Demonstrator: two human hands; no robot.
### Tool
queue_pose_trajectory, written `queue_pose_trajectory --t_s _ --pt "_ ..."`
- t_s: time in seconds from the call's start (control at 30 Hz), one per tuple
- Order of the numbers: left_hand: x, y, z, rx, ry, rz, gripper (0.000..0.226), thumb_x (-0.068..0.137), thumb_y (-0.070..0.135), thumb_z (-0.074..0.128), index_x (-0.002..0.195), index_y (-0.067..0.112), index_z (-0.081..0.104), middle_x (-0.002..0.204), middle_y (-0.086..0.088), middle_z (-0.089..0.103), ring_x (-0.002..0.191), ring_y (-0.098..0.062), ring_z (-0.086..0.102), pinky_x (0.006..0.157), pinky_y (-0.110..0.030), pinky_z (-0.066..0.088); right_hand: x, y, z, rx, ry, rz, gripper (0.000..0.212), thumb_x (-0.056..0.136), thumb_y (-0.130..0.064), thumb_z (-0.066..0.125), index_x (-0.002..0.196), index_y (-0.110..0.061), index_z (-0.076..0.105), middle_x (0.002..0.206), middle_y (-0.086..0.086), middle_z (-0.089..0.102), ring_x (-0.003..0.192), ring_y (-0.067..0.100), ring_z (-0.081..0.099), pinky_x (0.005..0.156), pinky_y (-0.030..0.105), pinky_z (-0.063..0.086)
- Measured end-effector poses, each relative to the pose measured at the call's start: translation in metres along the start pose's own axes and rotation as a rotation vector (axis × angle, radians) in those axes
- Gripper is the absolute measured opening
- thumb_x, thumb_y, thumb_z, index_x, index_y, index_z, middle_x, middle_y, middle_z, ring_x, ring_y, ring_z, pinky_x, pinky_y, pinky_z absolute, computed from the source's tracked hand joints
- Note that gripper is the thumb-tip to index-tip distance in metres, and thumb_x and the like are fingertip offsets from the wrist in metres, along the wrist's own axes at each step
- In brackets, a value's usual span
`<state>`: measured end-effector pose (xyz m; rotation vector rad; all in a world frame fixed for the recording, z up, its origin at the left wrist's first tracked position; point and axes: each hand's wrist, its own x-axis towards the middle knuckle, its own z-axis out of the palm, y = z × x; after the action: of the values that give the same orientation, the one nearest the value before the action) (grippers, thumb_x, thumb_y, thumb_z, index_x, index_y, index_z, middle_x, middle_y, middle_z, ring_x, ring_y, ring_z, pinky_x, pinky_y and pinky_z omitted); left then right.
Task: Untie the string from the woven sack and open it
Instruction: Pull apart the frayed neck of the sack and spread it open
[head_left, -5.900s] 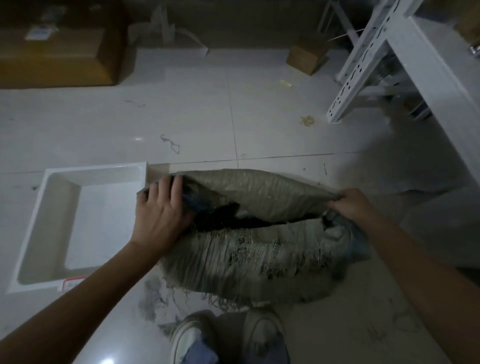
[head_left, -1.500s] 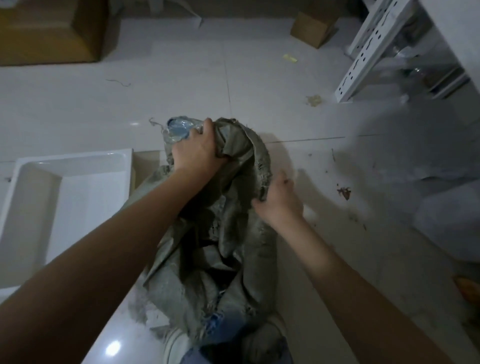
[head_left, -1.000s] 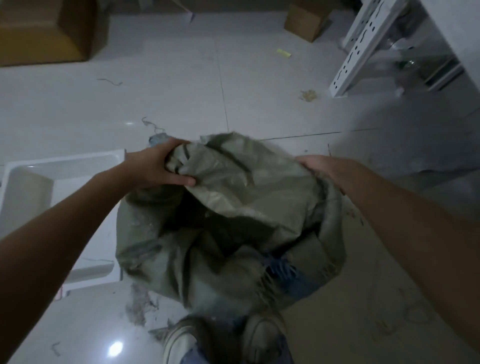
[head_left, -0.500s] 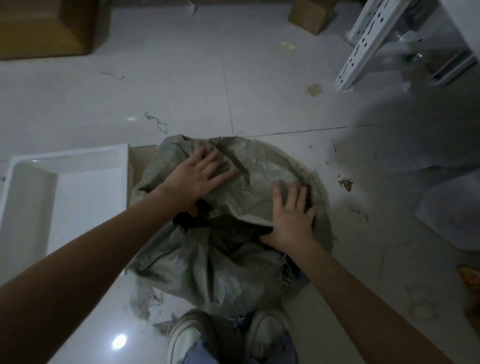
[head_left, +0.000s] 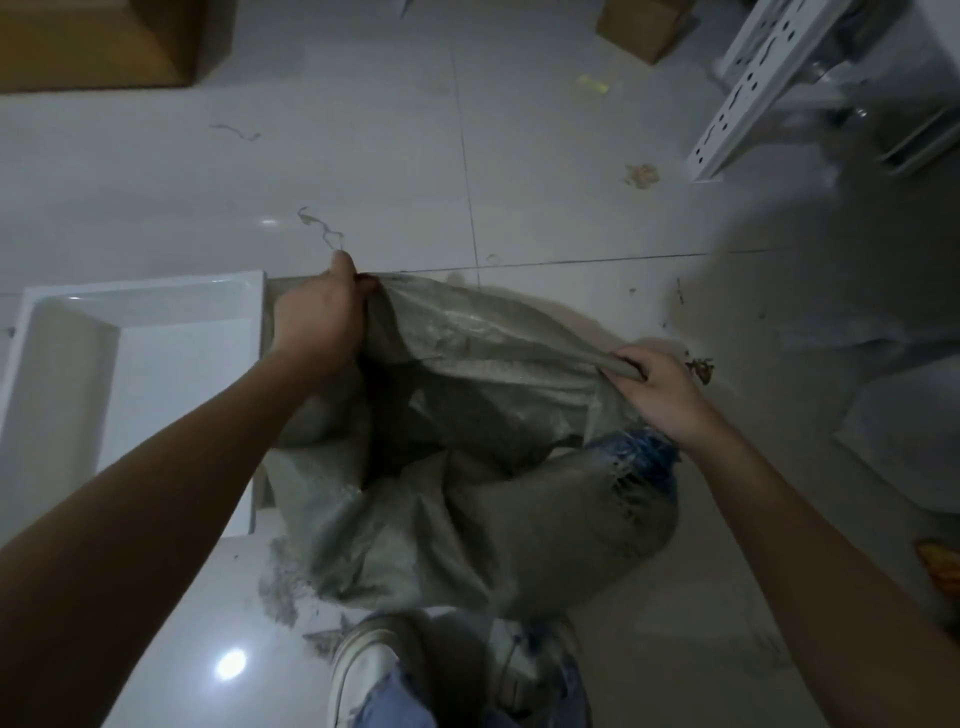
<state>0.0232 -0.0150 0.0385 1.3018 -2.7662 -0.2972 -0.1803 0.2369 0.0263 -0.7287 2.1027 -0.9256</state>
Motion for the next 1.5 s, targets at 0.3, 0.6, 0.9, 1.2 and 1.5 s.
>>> queue_pose_trajectory --t_s 0.3,0.6,0.9,1.2,1.5 --pt "0.0 -0.019 0.007 -0.021 -0.236 -0.216 0.044 0.095 0.041 0.041 0.107 0.001 0.053 0.109 -0.027 0.061 0.099 -0.043 0.059 0.083 -0.045 0.047 0.025 -0.005 -0.018 -0.559 -0.025 -0.027 0.043 0.078 -0.054 0.062 0.098 -0.016 0.062 0.086 -0.003 0.056 0.083 0.018 0.053 0.064 0.028 0.039" --pt "-0.061 0.055 0.006 0.45 0.001 0.834 0.019 0.079 0.011 0.05 0.092 0.009 0.064 0.089 -0.011 0.065 0.084 -0.027 0.063 0.078 -0.036 0.046 -0.021 -0.033 0.062 -0.941 -0.156 -0.753 0.01 0.061 -0.013 0.072 0.067 -0.012 0.065 0.067 0.005 0.062 0.065 0.023 0.062 0.054 0.024 0.042" --pt "-0.045 0.021 0.062 1.088 -0.315 0.859 0.067 0.094 0.022 0.044 0.15 0.014 0.01 0.159 -0.018 0.003 0.147 -0.036 -0.001 0.113 -0.053 -0.012 -0.05 0.045 0.097 -1.371 -0.463 -0.62 0.047 0.057 -0.047 0.079 0.1 -0.027 0.073 0.105 0.01 0.072 0.106 0.031 0.065 0.093 0.063 0.043" --pt "-0.018 0.02 0.033 1.125 -0.302 0.836 0.06 0.093 0.021 0.047 0.148 0.013 0.023 0.159 -0.016 0.008 0.148 -0.034 0.0 0.116 -0.048 -0.01 -0.049 0.052 0.081 -1.305 -0.325 -0.441 0.054 0.056 -0.046 0.076 0.1 -0.015 0.073 0.111 0.019 0.07 0.109 0.036 0.063 0.077 0.055 0.052" --pt "-0.075 0.052 0.056 0.776 -0.565 0.408 0.055 0.1 0.028 0.026 0.15 0.007 0.012 0.157 -0.019 0.016 0.145 -0.039 0.011 0.115 -0.059 0.0 0.016 -0.02 0.097 -1.456 -0.538 -0.229 0.118 0.066 -0.055 0.072 0.149 -0.025 -0.007 0.157 0.013 -0.019 0.143 0.036 -0.021 0.106 0.071 -0.001"
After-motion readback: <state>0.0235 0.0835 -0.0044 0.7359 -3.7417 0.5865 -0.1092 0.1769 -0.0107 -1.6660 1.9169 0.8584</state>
